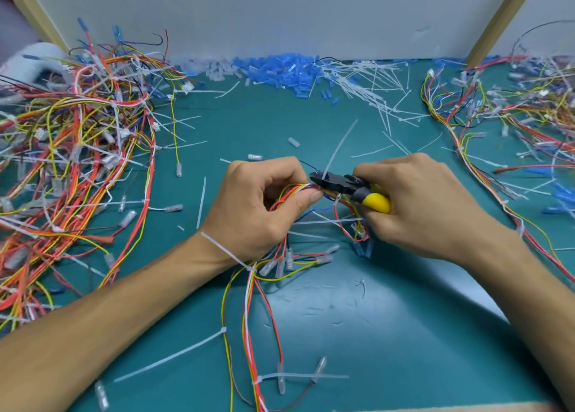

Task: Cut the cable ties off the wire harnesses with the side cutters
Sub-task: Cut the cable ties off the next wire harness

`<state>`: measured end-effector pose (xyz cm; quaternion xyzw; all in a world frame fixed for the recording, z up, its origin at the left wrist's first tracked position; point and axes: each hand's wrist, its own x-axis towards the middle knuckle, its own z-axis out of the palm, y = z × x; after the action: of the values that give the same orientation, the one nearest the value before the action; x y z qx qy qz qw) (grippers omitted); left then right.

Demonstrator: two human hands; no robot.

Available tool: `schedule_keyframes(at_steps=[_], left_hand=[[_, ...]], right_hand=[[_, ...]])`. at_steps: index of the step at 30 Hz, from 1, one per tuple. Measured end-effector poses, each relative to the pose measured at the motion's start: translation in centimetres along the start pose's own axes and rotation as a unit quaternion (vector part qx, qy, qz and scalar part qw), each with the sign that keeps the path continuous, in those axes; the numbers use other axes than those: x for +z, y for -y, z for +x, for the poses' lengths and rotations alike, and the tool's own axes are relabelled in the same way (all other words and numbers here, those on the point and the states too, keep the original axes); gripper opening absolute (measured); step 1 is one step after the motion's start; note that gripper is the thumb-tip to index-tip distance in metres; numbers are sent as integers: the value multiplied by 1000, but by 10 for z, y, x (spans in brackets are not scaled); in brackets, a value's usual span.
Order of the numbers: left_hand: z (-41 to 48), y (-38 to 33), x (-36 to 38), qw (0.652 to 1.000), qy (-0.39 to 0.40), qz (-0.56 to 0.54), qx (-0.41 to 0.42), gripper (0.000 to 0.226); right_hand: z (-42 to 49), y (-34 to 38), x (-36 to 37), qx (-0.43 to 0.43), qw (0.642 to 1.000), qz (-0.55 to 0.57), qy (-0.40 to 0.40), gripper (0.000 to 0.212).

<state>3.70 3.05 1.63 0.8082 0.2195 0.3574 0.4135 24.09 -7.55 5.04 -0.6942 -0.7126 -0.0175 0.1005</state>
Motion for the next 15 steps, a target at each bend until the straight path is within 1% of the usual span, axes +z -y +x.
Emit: schedule_keyframes(at_steps=[4, 8, 11, 15], left_hand=[[-1, -3, 1, 1000, 3, 7, -1, 26], [1, -3, 1, 1000, 2, 6, -7, 25], [2, 1, 2, 1000, 7, 2, -10, 25], [0, 3, 3, 1000, 6, 9, -6, 22]], right_hand=[[1, -1, -3, 14, 999, 5, 28, 18], [1, 0, -8, 6, 999, -5, 38, 17], [1, -3, -9, 15, 999, -21, 46, 17], [-1, -2, -9, 15, 999, -33, 41, 16]])
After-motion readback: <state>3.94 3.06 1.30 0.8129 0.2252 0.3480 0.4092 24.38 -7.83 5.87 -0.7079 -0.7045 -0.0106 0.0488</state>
